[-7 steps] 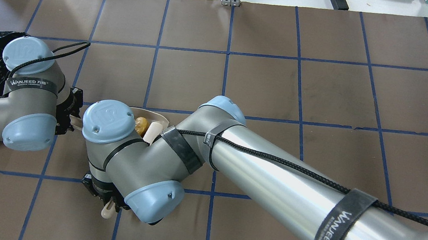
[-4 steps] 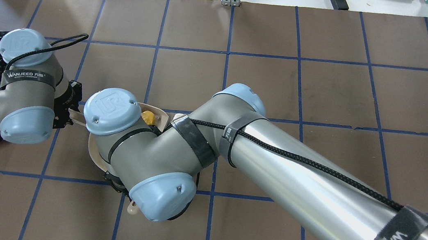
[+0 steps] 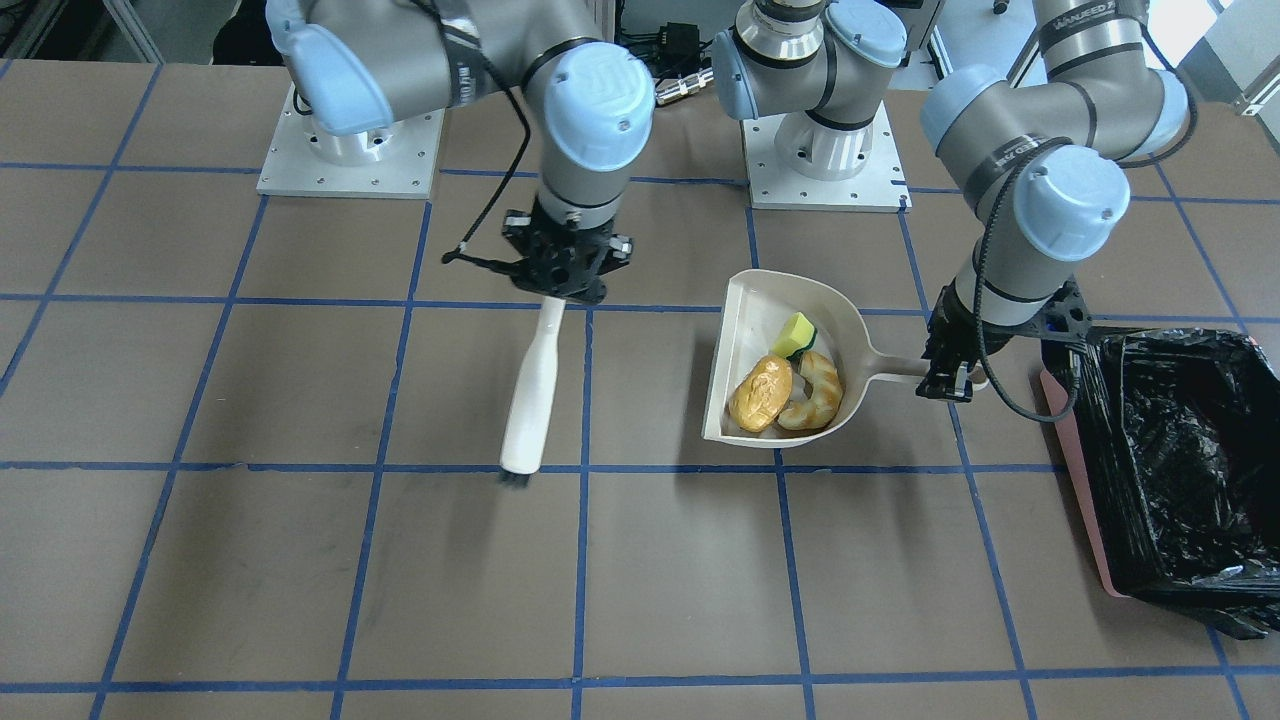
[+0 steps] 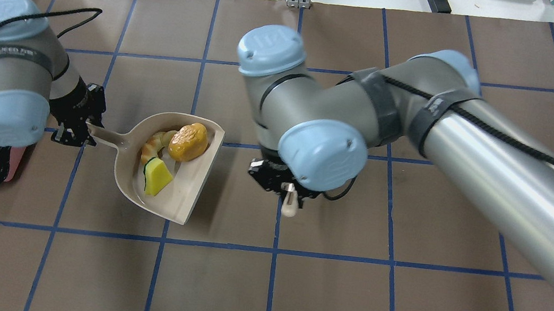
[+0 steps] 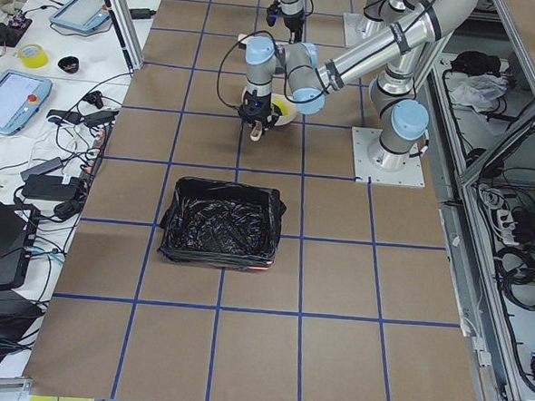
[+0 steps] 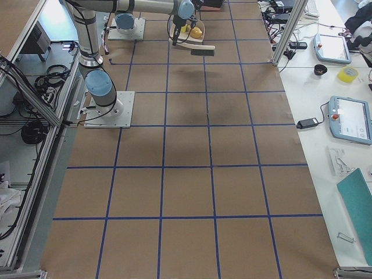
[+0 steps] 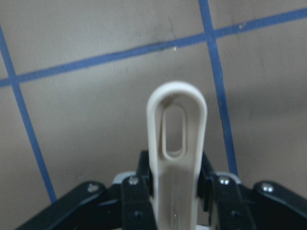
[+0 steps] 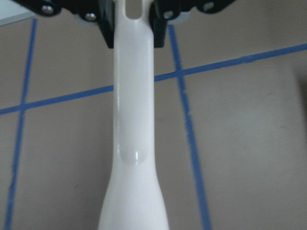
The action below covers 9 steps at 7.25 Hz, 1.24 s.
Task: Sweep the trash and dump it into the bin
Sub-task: 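Lift the dustpan over the trash bag with the left gripper while the right withdraws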
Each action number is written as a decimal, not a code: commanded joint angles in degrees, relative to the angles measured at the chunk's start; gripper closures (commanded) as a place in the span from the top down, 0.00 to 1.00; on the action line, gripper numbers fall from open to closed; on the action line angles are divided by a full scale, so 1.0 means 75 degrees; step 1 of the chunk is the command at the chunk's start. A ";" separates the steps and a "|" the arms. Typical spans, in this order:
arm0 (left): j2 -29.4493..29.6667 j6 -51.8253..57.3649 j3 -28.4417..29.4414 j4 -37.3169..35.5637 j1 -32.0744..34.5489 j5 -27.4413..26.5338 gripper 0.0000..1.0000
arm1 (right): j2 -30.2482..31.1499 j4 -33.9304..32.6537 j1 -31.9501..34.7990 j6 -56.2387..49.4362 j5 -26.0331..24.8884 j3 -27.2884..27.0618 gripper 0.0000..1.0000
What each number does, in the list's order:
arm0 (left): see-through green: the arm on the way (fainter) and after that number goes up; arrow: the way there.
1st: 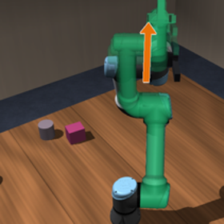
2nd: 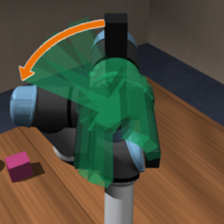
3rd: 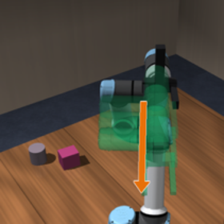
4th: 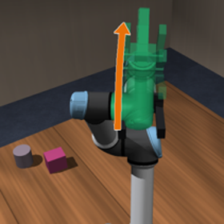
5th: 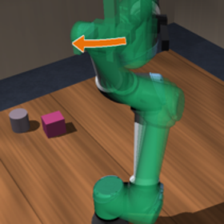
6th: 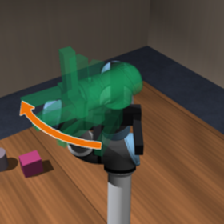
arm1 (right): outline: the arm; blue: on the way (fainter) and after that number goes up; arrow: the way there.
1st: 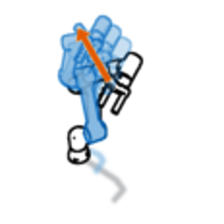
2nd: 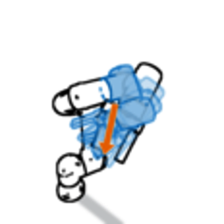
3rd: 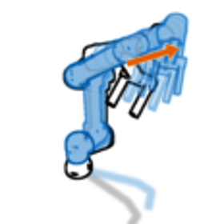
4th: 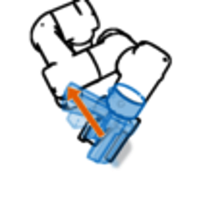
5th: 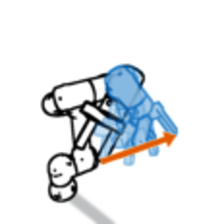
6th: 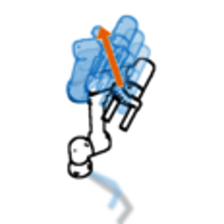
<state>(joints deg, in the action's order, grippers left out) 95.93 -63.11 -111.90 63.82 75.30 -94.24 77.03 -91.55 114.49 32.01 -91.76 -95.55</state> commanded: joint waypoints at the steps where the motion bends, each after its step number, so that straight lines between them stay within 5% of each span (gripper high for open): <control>1: 0.0006 -0.0022 0.1218 0.1204 -0.0102 0.0190 0.00 | 0.0206 0.0512 -0.1967 -0.2501 -0.0492 0.0001 0.00; 3: 0.0134 0.0047 0.1792 0.1146 -0.0616 0.0237 0.00 | 0.0137 0.0163 -0.4051 -0.5517 -0.1317 -0.0010 0.00; 4: 0.0263 0.0071 0.2236 0.1135 -0.0851 0.0261 0.00 | -0.0212 -0.0884 -0.5048 -0.6658 -0.1544 -0.0022 0.00; 6: 0.0719 0.0408 0.3162 0.1182 -0.1775 0.0598 0.00 | -0.0835 -0.1410 -0.6166 -0.6985 -0.1361 -0.0034 0.00; 9: 0.1271 0.1215 0.3926 0.1159 -0.2819 0.0999 0.00 | -0.1011 -0.1528 -0.6230 -0.7115 -0.1183 -0.0092 0.00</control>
<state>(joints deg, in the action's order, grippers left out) 103.98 -56.96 -84.56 72.80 56.78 -87.30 70.27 -102.83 68.08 -20.93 -100.89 -96.16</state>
